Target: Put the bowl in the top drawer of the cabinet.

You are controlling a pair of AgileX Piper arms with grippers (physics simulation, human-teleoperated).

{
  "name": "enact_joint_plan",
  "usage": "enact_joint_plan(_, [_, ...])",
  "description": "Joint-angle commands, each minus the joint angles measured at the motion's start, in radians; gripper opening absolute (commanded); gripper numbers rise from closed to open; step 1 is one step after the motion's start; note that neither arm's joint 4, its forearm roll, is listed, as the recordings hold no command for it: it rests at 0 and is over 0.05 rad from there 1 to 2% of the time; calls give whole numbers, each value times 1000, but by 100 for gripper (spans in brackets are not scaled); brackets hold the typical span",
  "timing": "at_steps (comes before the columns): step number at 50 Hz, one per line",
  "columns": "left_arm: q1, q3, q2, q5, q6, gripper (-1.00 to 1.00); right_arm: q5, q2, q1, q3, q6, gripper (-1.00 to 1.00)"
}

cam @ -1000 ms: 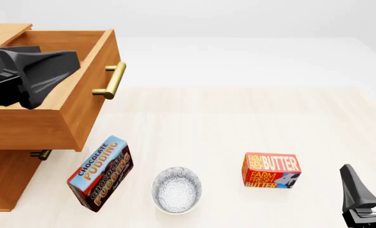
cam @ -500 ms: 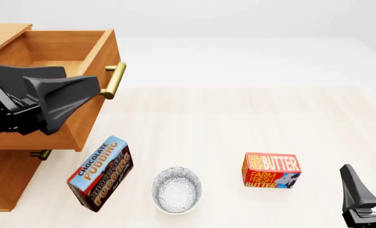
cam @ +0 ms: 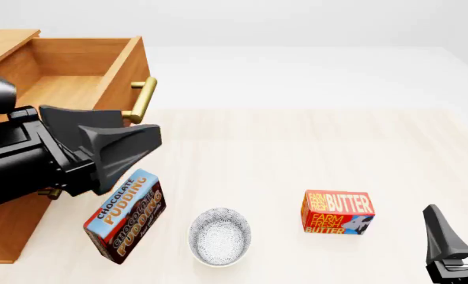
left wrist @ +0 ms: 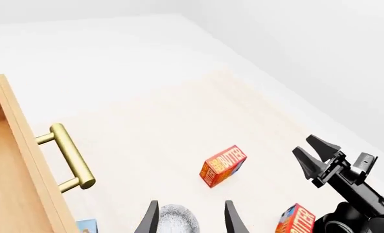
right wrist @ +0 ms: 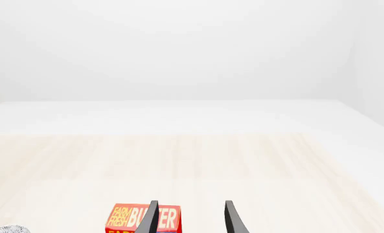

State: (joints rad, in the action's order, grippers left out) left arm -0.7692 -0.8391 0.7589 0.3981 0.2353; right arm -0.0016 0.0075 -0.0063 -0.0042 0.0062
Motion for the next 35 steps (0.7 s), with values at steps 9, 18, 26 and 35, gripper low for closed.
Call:
enact_joint_plan(9, [-45,56,31,-45,69,100,0,0,0,0,0,100])
enact_joint_plan(18, [-60,80,45,-63,90,100,0,0,0,0,0,100])
enact_joint_plan(26, [-65,110,69,-95,111,100,0,0,0,0,0,100])
enact_joint_plan(35, [-70,142,112,-136,135,100,0,0,0,0,0,100])
